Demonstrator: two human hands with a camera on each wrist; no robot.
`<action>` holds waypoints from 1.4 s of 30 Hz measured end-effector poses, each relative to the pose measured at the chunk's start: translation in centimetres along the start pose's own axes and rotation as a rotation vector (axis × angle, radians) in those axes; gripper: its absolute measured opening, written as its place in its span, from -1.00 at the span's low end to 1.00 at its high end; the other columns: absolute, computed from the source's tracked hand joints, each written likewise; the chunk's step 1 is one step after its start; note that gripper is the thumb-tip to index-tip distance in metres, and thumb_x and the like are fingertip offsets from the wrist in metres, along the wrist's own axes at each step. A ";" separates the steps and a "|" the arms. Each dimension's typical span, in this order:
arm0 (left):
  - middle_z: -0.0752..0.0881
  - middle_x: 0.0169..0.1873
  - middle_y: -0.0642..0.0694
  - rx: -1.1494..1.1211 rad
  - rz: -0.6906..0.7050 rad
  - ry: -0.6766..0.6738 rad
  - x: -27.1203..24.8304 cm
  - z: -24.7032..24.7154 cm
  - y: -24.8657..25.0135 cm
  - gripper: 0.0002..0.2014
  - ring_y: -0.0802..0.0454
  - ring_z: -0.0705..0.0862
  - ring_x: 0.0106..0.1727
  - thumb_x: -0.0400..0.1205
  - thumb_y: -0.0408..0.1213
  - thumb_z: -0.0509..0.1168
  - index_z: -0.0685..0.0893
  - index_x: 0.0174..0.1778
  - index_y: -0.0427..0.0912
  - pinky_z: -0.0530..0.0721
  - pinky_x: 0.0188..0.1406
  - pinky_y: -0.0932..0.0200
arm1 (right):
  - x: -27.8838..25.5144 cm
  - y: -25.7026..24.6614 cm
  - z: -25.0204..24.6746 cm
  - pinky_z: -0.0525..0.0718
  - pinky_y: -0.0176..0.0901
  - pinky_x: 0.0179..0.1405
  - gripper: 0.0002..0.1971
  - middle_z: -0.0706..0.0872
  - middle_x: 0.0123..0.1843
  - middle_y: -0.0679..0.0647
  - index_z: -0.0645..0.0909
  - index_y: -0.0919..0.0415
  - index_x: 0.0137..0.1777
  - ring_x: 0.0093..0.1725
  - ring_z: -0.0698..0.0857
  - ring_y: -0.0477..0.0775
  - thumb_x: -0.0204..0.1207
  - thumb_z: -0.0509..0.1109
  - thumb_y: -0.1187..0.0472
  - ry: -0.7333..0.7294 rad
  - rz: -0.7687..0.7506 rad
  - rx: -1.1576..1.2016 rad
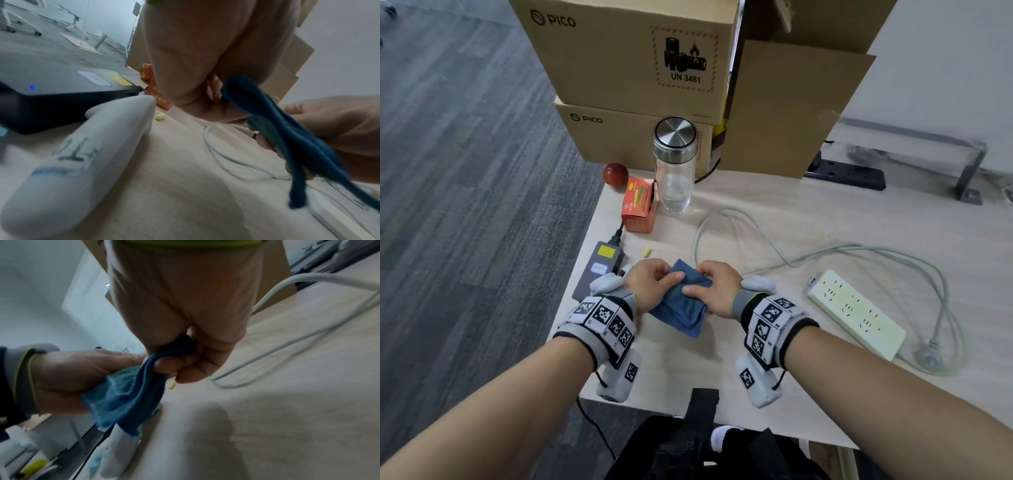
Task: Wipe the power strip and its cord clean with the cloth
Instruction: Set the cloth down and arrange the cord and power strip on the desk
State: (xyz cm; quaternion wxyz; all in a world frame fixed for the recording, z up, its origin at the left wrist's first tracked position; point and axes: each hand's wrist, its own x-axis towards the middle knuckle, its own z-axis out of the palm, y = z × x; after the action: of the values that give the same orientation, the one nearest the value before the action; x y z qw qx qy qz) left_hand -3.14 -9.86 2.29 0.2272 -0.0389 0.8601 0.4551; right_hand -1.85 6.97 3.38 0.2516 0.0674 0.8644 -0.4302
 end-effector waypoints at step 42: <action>0.10 0.62 -0.07 1.180 0.598 -0.527 4.2 25.5 19.1 -0.03 -0.13 0.15 0.60 0.43 -0.05 0.48 -0.01 0.63 0.07 0.28 0.54 -0.12 | -13.7 23.7 -28.5 0.65 0.13 0.08 -0.36 0.54 0.30 0.16 0.16 0.00 0.50 0.13 0.64 0.27 0.52 0.36 -0.12 0.411 0.563 -0.403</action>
State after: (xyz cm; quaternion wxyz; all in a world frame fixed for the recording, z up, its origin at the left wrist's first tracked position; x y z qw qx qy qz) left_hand -3.07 22.25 2.86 0.2762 0.4397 0.8532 -0.0495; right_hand 7.14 45.16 7.67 0.1896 0.3355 0.9115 -0.1437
